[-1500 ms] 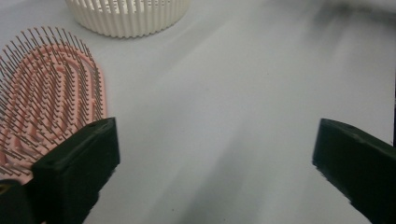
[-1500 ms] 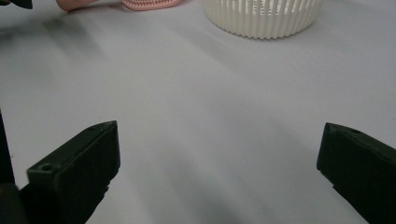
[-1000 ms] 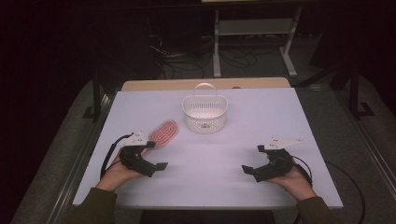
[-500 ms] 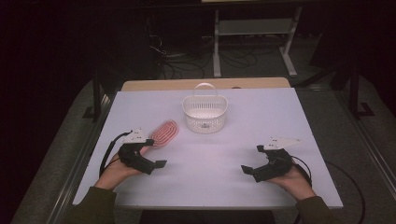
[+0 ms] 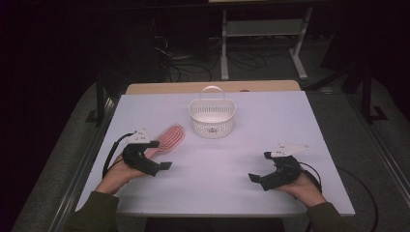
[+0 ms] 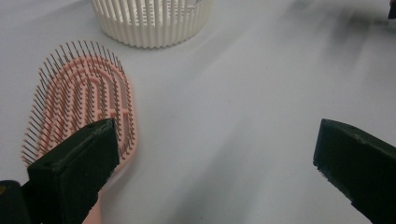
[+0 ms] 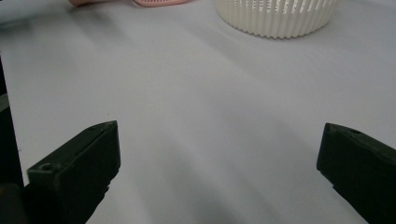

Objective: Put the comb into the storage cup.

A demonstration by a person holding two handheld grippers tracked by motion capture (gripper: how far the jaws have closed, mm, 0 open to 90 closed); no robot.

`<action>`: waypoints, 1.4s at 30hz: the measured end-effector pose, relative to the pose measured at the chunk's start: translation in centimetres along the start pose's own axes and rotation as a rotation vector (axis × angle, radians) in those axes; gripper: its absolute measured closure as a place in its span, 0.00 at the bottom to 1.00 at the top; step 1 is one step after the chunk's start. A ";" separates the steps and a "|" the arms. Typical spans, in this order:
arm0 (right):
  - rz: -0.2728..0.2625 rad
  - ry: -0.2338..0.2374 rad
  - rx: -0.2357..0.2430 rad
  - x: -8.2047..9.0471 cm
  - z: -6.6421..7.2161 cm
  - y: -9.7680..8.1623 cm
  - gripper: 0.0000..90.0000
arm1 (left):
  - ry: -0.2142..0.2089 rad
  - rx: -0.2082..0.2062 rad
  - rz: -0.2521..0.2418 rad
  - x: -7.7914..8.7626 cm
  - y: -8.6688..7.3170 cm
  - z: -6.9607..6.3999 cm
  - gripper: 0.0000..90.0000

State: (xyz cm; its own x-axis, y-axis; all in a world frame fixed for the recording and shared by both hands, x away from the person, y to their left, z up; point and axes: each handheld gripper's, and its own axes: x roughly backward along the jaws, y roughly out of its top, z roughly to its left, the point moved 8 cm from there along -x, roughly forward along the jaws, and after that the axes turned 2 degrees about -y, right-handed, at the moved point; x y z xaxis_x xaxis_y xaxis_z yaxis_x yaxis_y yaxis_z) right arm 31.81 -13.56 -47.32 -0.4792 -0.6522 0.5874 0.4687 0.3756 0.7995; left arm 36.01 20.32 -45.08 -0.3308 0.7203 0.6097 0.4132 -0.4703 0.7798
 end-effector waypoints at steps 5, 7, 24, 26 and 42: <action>-0.005 -0.023 0.007 0.0 -0.2 -0.1 0.00 | -0.002 0.000 -0.003 -0.1 0.5 0.5 0.01; 0.000 -0.018 0.001 -0.2 -0.3 -0.1 0.00 | -0.005 -0.001 -0.004 -0.1 0.6 0.6 0.01; -0.006 -0.028 -0.017 -0.2 -0.4 0.0 0.00 | 0.013 -0.028 0.008 -0.4 2.2 2.0 0.00; -0.002 -0.027 -0.020 -0.2 -0.4 -0.1 0.00 | 0.013 -0.033 0.013 -0.5 2.3 2.1 0.00; -0.020 -0.027 -0.037 -0.1 -0.6 0.1 0.00 | 0.068 -0.069 0.021 -0.5 3.6 3.5 0.00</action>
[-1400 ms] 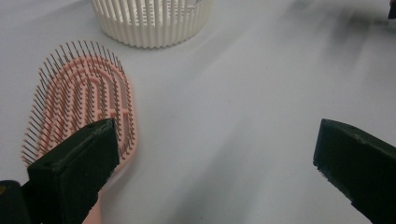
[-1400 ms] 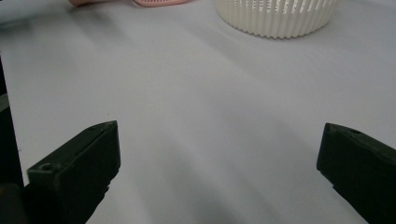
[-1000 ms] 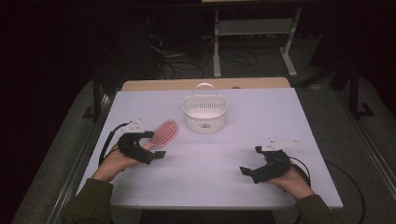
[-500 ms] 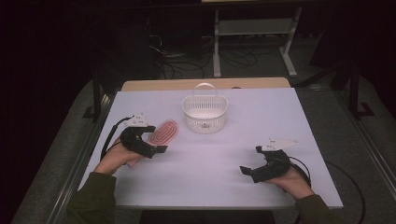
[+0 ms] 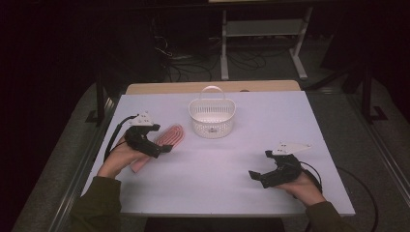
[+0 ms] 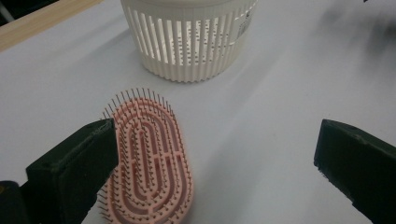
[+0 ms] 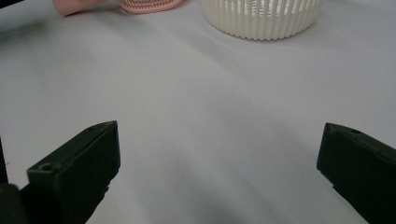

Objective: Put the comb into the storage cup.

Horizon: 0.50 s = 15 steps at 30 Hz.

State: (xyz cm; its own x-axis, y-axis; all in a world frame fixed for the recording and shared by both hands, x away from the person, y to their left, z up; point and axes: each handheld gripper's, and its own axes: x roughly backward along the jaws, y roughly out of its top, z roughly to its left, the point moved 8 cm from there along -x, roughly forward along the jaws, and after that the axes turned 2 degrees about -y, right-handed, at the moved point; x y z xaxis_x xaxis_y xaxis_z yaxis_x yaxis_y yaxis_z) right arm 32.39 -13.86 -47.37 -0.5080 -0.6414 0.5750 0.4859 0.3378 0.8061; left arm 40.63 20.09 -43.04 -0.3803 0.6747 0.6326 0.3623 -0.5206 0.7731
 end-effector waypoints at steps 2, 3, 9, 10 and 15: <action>-0.001 -0.001 -0.003 0.0 0.0 0.0 0.00 | 0.013 -0.005 0.003 0.1 0.2 0.2 0.00; -0.003 -0.001 -0.004 0.0 0.0 0.1 0.00 | 0.015 -0.005 -0.001 0.2 0.3 0.3 0.00; -0.011 -0.002 -0.008 0.1 -0.2 0.2 0.00 | 0.036 0.012 -0.014 0.9 0.4 1.1 0.00; -0.011 -0.001 -0.010 0.1 -0.2 0.2 0.00 | 0.042 0.013 -0.009 0.9 0.3 1.3 0.00; -0.017 -0.002 -0.012 0.2 -0.3 0.2 0.00 | 0.068 0.032 0.018 1.1 -0.2 1.9 0.00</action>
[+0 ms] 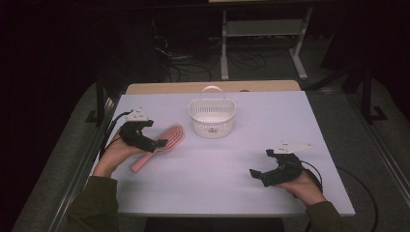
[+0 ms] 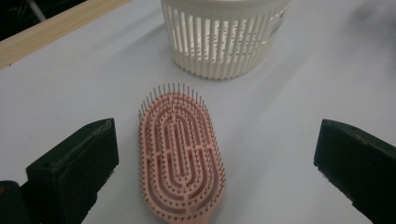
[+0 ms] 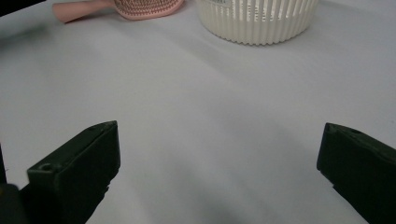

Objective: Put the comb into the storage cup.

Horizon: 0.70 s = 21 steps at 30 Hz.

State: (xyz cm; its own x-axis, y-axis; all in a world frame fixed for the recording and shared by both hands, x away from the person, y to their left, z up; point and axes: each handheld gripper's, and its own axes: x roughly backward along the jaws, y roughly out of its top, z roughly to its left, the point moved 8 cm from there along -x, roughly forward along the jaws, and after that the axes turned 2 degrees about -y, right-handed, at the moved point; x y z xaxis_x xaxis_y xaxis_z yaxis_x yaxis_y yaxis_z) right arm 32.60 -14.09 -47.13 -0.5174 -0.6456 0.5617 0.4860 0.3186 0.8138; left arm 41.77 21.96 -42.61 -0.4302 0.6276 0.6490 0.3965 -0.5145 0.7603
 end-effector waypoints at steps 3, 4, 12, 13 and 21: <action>0.000 -0.001 0.001 0.0 0.0 0.0 0.00 | 0.017 0.001 0.024 0.1 -0.3 0.3 0.00; 0.000 -0.001 0.001 0.0 0.0 0.0 0.00 | 0.023 0.003 0.033 0.1 -0.5 0.4 0.00; -0.001 -0.001 0.003 0.1 0.0 0.0 0.00 | 0.048 0.012 0.107 0.1 -1.5 0.9 0.00; -0.002 0.000 0.003 0.1 0.0 0.1 0.00 | 0.050 0.016 0.117 0.0 -1.6 0.9 0.00; -0.001 0.001 0.007 0.1 0.0 0.1 0.00 | 0.074 0.034 0.159 -0.1 -2.2 1.3 0.00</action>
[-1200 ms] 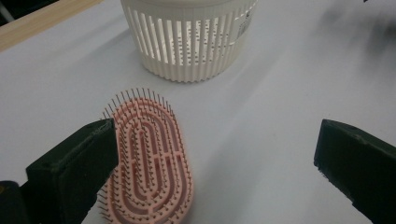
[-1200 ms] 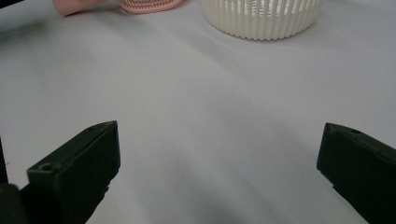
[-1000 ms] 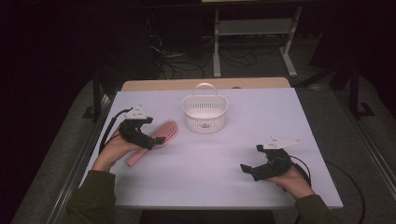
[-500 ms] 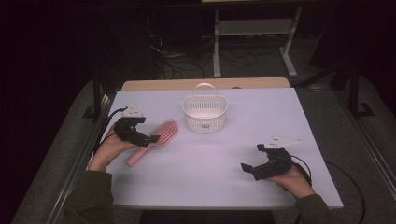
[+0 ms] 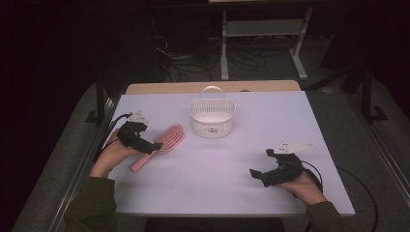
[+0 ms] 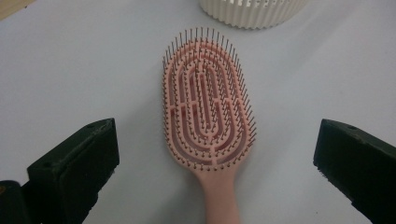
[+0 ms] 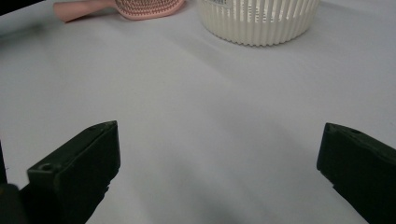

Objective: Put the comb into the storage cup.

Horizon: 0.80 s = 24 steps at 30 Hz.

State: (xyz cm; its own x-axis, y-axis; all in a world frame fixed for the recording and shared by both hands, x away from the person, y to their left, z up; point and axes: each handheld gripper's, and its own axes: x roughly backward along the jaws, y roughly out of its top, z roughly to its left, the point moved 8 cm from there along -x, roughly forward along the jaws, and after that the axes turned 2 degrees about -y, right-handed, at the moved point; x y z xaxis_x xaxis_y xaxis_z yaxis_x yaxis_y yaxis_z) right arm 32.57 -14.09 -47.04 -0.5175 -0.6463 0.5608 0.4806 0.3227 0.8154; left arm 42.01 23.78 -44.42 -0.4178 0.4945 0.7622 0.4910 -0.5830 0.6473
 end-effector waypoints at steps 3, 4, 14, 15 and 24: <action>0.002 -0.001 0.000 0.0 0.0 0.0 0.00 | 0.001 0.009 0.009 0.0 -0.1 0.0 0.00; 0.002 -0.001 0.000 0.0 0.0 0.0 0.00 | 0.003 0.011 0.011 0.0 -0.2 0.1 0.00; 0.005 0.000 0.002 0.0 0.0 0.0 0.00 | 0.011 0.034 0.061 -0.5 -0.9 0.3 0.00; 0.005 0.000 0.003 -0.1 0.1 0.0 0.00 | 0.014 0.034 0.072 -0.5 -1.0 0.4 0.00; 0.007 0.001 0.004 -0.1 0.0 -0.1 0.00 | 0.012 0.043 0.118 -0.9 -1.6 0.4 0.01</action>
State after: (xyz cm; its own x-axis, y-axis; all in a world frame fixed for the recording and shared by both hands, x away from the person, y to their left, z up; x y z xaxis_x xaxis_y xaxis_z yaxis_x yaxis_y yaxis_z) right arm 32.55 -14.02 -47.12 -0.5134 -0.6449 0.5661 0.4816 0.3295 0.8121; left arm 41.90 24.55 -46.19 -0.3643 0.4161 0.8332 0.5697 -0.6081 0.5528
